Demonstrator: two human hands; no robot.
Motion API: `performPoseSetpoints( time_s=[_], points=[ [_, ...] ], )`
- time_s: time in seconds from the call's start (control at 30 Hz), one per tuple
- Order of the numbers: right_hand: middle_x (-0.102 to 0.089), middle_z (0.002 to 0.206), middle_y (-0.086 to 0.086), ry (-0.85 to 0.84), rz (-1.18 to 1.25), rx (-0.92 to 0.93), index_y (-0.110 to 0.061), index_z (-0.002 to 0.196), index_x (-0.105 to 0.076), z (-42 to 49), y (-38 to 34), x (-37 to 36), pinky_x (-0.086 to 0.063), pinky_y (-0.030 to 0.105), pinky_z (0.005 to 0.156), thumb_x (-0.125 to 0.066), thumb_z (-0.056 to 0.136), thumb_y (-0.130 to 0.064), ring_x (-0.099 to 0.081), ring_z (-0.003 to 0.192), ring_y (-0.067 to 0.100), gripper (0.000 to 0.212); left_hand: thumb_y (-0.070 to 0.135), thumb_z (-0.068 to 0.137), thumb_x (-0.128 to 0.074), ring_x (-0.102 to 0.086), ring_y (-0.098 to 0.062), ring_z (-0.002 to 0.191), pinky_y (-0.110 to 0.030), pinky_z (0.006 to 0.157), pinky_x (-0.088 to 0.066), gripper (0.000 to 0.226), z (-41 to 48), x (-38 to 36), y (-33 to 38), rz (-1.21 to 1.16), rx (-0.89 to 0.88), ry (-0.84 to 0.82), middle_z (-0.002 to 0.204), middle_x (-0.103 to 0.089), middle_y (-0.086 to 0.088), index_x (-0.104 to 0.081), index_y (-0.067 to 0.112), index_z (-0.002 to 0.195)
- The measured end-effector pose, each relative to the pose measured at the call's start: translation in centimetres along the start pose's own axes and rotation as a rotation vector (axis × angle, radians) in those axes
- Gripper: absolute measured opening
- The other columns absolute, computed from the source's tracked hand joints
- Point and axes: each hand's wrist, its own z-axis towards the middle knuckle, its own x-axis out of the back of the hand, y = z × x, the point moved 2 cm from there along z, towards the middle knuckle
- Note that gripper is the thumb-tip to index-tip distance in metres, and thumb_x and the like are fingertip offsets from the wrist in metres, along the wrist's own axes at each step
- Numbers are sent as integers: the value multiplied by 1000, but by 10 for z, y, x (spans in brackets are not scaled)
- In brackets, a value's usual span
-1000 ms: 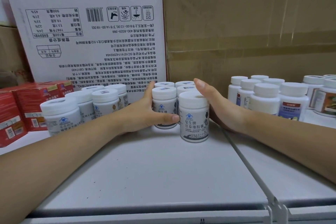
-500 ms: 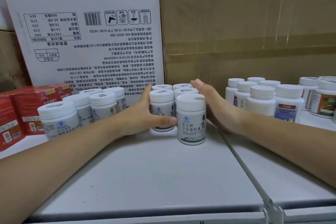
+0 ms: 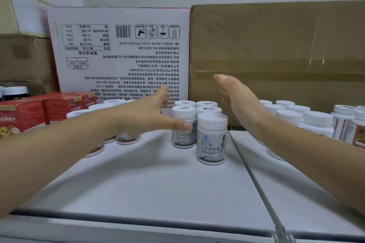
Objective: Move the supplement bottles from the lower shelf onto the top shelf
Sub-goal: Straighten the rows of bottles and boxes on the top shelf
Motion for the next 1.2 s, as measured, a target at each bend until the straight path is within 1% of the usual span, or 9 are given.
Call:
performPoseSetpoints(
  time_s=[0.17,0.33,0.47,0.57,0.7,0.8,0.93,1.03,1.2],
  points=[
    [-54,127,-13,30,-273,169,-21,138,-47,2,-52,-8,-38,9,84,-48,97,-32,-51,109,-3,43,85,27,-72,-41,0,133,-29,115,-29,149,-27,55,6,145,18,35,152,-37,13,-19,28,154],
    [-49,141,-7,-42,-281,162,-22,142,-43,4,-85,-60,-39,28,101,-53,93,-33,-48,123,7,51,76,38,-73,-45,4,127,-21,107,-31,122,-52,90,-25,174,3,126,143,-48,19,-34,34,146],
    [-42,147,-5,-115,-233,44,-27,147,-32,13,-83,-121,-36,39,107,-53,90,-43,-42,130,16,63,80,51,-70,-29,1,132,-30,113,-25,120,-64,102,-61,199,23,206,155,-28,21,-19,39,151],
    [-36,149,-1,-42,-145,-86,-22,150,-20,28,-64,-163,-33,35,93,-52,90,-45,-41,126,18,71,84,40,-71,-24,-5,142,-34,115,-24,137,-66,99,-95,116,67,200,159,-15,22,-4,43,152],
    [-32,152,4,93,7,-237,-25,150,-15,45,-36,-191,-34,43,97,-53,86,-54,-38,131,25,80,69,33,-82,-43,17,120,-31,110,-37,138,-61,93,-125,-187,-4,179,131,-38,45,-14,40,150],
    [-25,157,-2,81,56,-236,-31,151,-14,46,-15,-201,-28,41,104,-53,82,-63,-31,138,18,86,69,25,-86,-39,2,134,-37,112,-35,152,-57,86,-142,-353,-6,204,155,-30,21,-13,32,153],
    [-22,158,-8,13,114,-264,-38,151,-14,46,3,-209,-21,41,115,-54,64,-72,-28,136,10,101,34,42,-91,-64,-3,110,-32,100,-49,97,-53,72,-156,-558,-62,38,120,-67,18,-45,29,128],
    [-24,156,-12,-31,126,-277,-44,149,-16,49,10,-211,-18,46,118,-56,57,-79,-29,134,9,106,28,50,-89,-60,-17,121,-47,107,-42,100,-50,66,-160,-614,-125,-57,131,-63,4,-40,29,137],
    [-29,153,-11,-36,97,-285,-43,149,-14,53,17,-211,-22,43,117,-54,63,-74,-35,130,10,100,30,52,-89,-54,-10,126,-43,109,-40,107,-48,65,-158,-574,-153,-62,139,-55,10,-33,33,144]
  ],
)
